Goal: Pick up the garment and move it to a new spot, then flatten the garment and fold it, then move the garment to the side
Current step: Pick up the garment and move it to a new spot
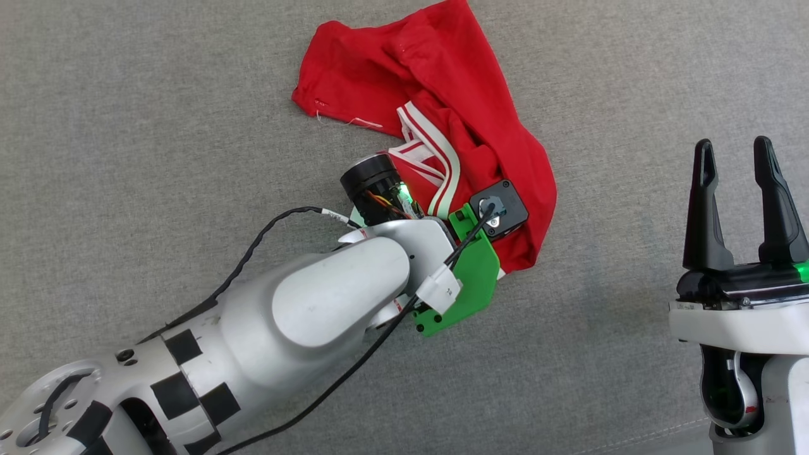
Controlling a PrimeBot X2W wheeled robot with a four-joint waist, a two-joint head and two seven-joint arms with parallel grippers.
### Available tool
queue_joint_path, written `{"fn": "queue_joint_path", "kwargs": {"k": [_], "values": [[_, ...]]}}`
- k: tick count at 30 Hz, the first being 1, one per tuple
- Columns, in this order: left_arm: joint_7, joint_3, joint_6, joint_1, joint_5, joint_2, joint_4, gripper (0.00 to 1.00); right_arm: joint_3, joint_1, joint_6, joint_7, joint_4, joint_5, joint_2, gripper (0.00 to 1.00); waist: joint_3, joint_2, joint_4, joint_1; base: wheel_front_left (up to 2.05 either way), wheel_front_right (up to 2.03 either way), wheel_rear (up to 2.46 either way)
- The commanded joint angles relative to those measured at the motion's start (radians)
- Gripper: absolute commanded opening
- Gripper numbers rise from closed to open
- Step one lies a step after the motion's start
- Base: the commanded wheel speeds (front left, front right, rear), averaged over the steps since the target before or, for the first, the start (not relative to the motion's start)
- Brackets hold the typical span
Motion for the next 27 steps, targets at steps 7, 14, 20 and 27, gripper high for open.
{"fn": "queue_joint_path", "kwargs": {"k": [7, 14, 20, 27], "values": [[-0.192, -0.006, -0.003, -0.012, 0.048, -0.035, 0.068, 1.00, -0.007, -0.005, -0.001, -0.002, 0.009, -0.010, -0.001, 1.00, -0.027, 0.0000, 0.036, 0.0000, 0.00, 0.00, 0.00], [-0.541, 0.039, 0.031, -0.039, 0.074, -0.096, 0.201, 1.00, -0.012, 0.039, -0.001, -0.002, 0.017, -0.031, -0.001, 1.00, -0.128, 0.0000, 0.100, 0.0000, 0.00, 0.00, 0.00], [-0.674, 0.083, 0.133, 0.033, 0.081, -0.096, 0.222, 1.00, -0.013, 0.087, -0.001, -0.002, 0.026, -0.051, -0.001, 1.00, -0.210, 0.0000, 0.158, 0.0000, 0.00, 0.00, 0.00], [-0.716, 0.221, 0.315, 0.178, 0.104, -0.024, 0.118, 1.00, -0.023, 0.131, -0.001, -0.002, 0.030, -0.074, -0.001, 1.00, -0.271, 0.0000, 0.216, 0.0000, 0.00, 0.00, 0.00]]}}
